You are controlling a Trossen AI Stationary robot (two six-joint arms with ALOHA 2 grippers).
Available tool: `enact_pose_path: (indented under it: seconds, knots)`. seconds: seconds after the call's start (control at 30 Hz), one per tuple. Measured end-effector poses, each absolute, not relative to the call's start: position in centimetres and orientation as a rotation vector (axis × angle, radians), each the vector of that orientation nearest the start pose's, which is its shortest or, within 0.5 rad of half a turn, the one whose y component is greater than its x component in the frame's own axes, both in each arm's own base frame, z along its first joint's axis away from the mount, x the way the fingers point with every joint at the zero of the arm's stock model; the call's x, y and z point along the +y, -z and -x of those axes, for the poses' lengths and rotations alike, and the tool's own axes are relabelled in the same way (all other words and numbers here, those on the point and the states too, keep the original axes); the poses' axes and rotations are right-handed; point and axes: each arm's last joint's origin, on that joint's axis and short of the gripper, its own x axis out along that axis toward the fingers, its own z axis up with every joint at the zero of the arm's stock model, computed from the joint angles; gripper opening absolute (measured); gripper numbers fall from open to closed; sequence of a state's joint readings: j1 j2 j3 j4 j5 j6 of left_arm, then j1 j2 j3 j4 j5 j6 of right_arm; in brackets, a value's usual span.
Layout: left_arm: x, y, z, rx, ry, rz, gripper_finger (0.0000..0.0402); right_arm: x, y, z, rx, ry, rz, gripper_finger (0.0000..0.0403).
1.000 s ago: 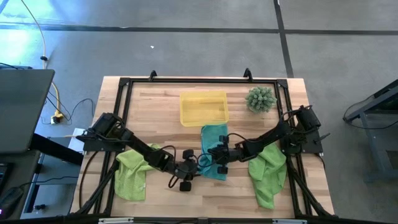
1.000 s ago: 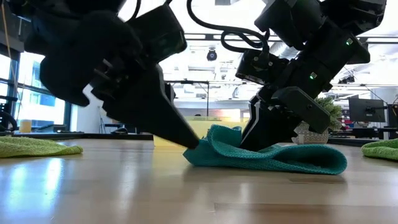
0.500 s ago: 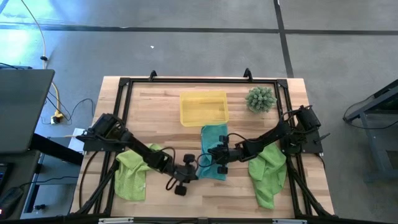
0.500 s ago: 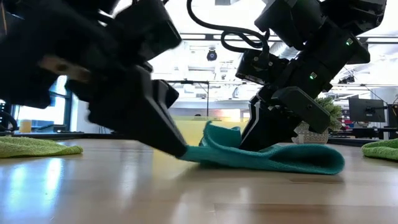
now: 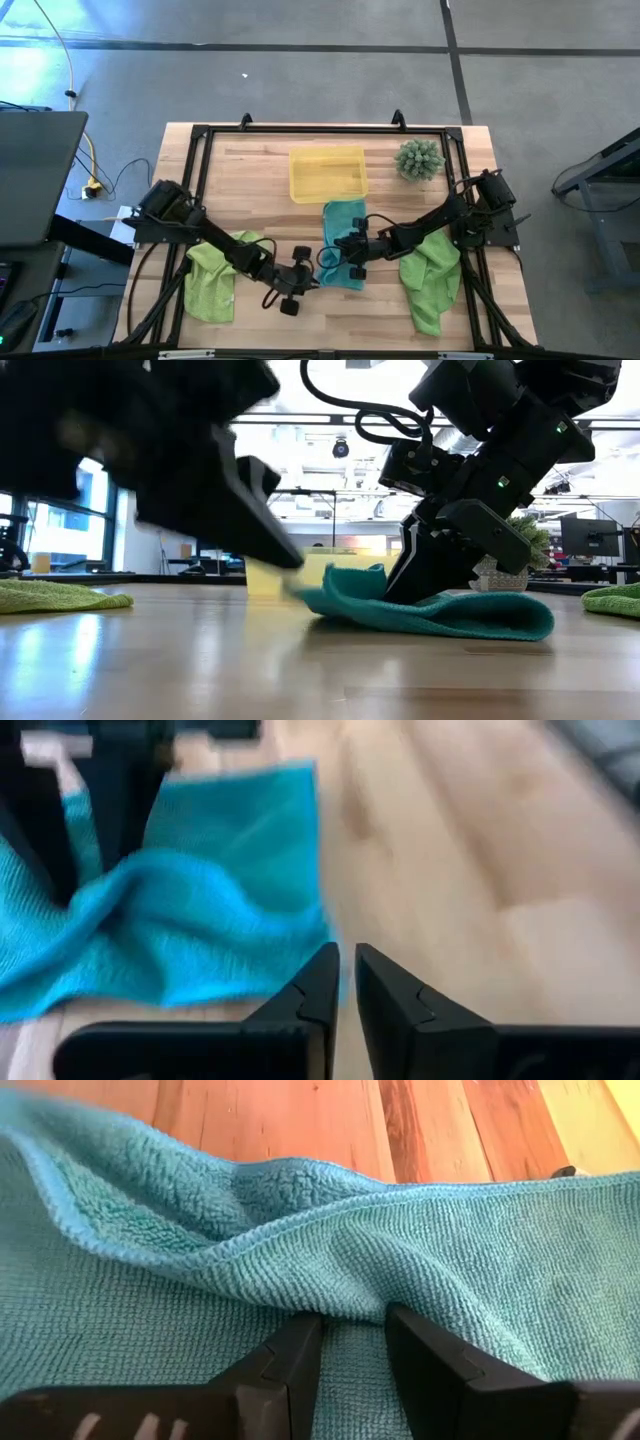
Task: Roll microfiber towels into tight, uniform cylinder then place into a basket
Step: Fold the blue microfiber cloth
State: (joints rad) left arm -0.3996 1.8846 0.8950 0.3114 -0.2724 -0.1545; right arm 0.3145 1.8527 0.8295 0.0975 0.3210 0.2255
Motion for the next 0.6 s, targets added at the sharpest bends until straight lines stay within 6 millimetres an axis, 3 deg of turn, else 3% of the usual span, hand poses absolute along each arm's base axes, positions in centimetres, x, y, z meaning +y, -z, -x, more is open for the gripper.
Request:
enact_pose_path:
  seconds: [0.3,0.5,0.6]
  knots:
    - [-13.2,-15.4,-33.6,0.572,0.050,-0.091,0.0093,9.4,-12.5,-31.0,0.848,0.060,0.037,0.0112]
    - [-11.0,-15.0,-34.9,0.520,-0.056,-0.041,0.0107,10.9,-14.7,-30.0,0.810,0.029,-0.023,0.0112]
    - [-9.7,-14.6,-35.7,0.493,-0.104,0.014,0.0104,12.0,-14.8,-29.3,0.829,0.035,-0.074,0.0112]
